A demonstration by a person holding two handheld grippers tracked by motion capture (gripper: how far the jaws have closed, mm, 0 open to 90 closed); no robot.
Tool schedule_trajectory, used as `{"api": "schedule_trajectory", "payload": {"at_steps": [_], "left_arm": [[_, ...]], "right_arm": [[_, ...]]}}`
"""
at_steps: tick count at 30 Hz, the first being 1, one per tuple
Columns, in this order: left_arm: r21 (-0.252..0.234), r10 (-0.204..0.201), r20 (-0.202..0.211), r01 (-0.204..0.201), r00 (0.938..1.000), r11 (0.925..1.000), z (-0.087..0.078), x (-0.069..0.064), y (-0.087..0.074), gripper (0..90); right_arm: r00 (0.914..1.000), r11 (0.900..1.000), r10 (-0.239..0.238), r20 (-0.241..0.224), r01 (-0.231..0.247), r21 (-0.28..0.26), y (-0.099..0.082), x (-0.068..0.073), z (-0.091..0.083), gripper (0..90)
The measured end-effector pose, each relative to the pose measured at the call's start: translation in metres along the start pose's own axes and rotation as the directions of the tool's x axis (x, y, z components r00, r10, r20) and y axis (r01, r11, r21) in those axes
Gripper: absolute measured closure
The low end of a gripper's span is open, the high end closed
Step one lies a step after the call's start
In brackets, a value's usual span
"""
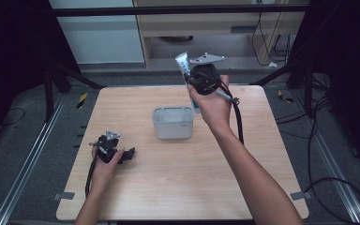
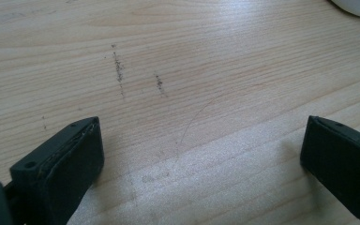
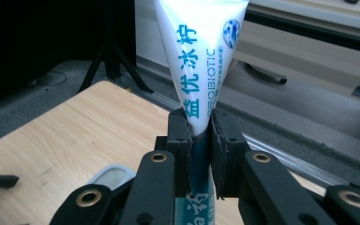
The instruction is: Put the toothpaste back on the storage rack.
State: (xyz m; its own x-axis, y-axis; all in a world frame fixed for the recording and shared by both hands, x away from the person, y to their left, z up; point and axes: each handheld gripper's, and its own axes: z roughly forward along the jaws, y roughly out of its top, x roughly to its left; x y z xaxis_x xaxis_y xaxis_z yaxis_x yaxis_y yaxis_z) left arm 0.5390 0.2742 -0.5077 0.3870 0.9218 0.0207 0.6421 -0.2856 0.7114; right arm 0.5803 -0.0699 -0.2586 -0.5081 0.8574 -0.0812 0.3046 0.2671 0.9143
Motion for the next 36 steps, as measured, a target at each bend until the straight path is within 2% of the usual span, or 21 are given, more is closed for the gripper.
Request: {"api": "schedule_trajectory", "payload": {"at_steps": [8,17,25,36], "left_arm": [[-0.004,-0.009,-0.011,0.009,0.9999,0.9999,0.0,-0.002,-0.001,0.0],[-0.004,-0.01,-0.009,0.01,0.9999,0.9999,0.0,-0.001,0.0,0.0],[-0.005,-0.01,-0.01,0.01,0.9999,0.9999,0.0,-0.002,-0.001,0.0],[-0.003,-0.013,-0.016,0.013,0.9998,0.9999,-0.001,-0.002,-0.001,0.0]], "right_arm": [[0.9999,0.9992,0.002,-0.011,-0.002,-0.041,0.01,0.006,0.017,79.5],[0.9998,0.998,0.017,-0.006,-0.018,-0.061,0.008,0.009,0.033,79.5],[0.9997,0.9941,0.025,0.003,-0.025,-0.106,0.008,0.009,0.035,79.5],[0.9992,0.9904,0.04,0.002,-0.039,-0.133,0.008,0.023,0.037,79.5]]}}
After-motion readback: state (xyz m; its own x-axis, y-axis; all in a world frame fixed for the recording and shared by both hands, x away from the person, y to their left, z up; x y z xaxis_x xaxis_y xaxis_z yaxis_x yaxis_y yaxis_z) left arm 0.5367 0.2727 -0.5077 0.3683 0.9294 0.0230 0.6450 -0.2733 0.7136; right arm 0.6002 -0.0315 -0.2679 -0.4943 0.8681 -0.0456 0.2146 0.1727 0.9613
